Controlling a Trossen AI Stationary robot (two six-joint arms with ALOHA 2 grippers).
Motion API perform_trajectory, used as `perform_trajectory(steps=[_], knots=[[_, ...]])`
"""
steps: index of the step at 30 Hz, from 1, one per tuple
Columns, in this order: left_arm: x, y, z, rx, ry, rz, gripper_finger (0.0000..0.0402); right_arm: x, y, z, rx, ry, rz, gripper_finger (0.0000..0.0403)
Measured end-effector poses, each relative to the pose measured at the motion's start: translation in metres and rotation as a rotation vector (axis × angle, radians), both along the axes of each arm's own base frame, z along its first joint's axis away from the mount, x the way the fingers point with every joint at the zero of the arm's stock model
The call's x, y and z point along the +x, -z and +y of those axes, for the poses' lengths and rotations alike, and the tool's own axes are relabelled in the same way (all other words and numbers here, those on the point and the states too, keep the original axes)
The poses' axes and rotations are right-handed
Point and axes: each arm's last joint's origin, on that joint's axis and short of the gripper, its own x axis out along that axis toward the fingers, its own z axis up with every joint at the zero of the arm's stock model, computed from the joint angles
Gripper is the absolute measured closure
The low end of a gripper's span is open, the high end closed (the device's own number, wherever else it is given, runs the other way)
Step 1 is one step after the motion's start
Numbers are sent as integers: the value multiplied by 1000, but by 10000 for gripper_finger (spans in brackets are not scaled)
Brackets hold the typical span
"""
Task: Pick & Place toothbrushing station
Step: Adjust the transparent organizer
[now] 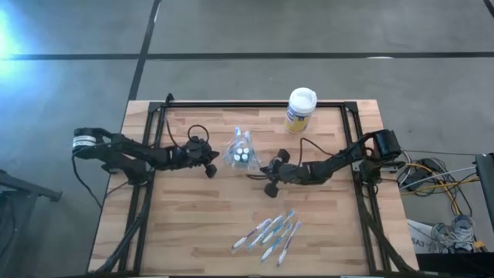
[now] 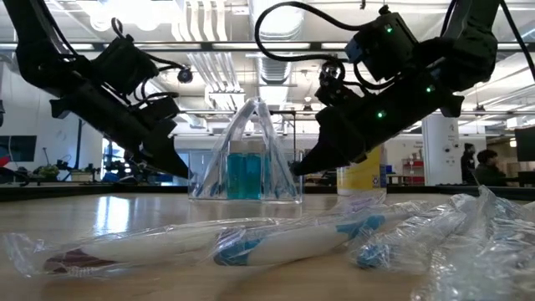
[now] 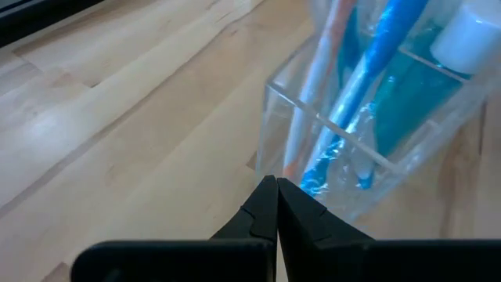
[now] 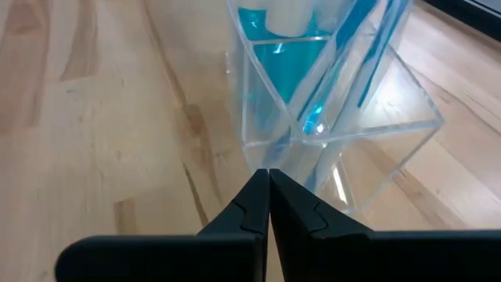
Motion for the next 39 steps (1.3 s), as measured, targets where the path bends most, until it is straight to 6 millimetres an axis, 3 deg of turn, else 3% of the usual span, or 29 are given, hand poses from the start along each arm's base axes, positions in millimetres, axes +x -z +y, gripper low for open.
perform_trajectory(steps=[29, 39], knots=[[2, -1, -7, -6, 29, -12, 399, -2, 1, -14, -43, 124, 2, 394], [-2, -10, -8, 31, 51, -14, 377, -3, -14, -5, -27, -9, -22, 394]])
